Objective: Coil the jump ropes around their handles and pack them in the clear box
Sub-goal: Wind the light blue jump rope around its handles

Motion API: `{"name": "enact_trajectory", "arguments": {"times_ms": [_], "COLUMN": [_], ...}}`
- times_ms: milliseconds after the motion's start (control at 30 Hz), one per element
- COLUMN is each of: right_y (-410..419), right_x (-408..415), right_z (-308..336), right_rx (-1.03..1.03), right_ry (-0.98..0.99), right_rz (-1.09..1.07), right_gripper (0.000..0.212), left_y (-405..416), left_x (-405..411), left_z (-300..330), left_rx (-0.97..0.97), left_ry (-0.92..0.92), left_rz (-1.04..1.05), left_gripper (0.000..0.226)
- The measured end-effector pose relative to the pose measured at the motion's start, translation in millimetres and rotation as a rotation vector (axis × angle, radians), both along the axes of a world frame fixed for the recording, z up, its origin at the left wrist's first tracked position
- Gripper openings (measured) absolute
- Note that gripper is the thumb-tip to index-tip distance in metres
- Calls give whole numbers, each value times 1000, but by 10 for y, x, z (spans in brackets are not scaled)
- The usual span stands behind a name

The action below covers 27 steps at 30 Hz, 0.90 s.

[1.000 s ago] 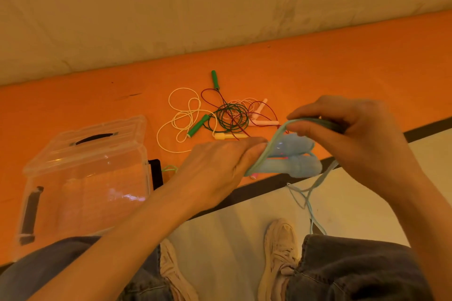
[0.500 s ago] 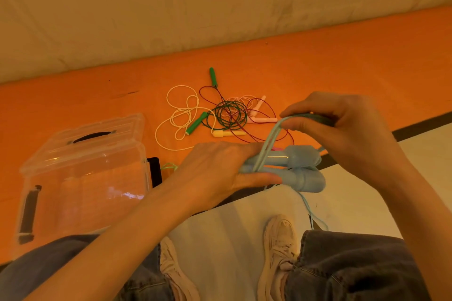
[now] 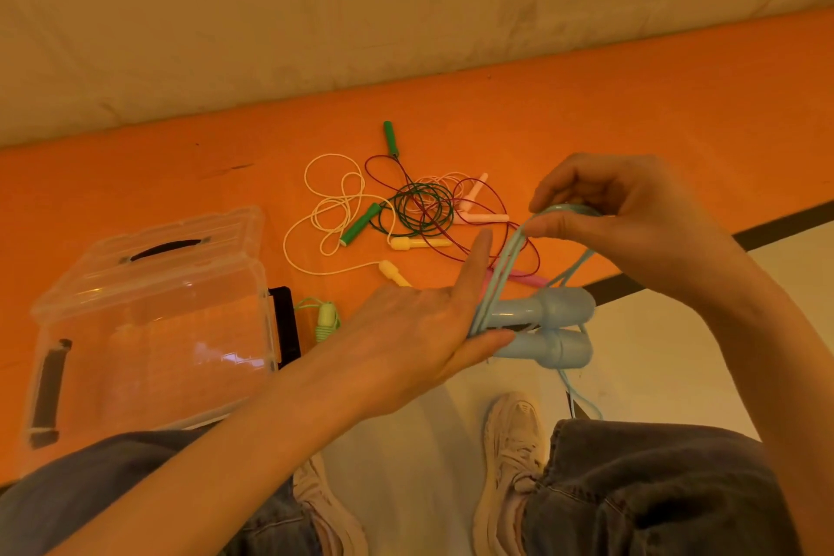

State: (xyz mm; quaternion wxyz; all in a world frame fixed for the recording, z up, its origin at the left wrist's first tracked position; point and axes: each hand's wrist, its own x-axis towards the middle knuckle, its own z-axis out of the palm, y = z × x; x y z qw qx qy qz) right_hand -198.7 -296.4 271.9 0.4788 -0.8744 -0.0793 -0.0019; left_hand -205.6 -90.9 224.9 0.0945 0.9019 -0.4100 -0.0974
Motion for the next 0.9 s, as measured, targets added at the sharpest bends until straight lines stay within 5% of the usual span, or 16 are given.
{"name": "enact_trajectory", "arguments": {"times_ms": [233, 467, 733, 900], "right_y": [-70, -31, -127, -238], "right_x": [110, 146, 168, 186], "right_z": [-118, -190, -242, -322], "right_rx": [125, 101, 89, 176], "right_ry": [181, 257, 331, 386], "right_rz": [63, 100, 153, 196], "right_gripper": [23, 23, 22, 50], "left_y": [24, 8, 44, 47], "left_x": [-62, -71, -94, -89], "left_z": [67, 79, 125, 151], "left_rx": [-241, -88, -228, -294], "left_ry": [61, 180, 176, 244], "left_rz": [-128, -178, -147, -108], "left_gripper": [77, 72, 50, 65]}}
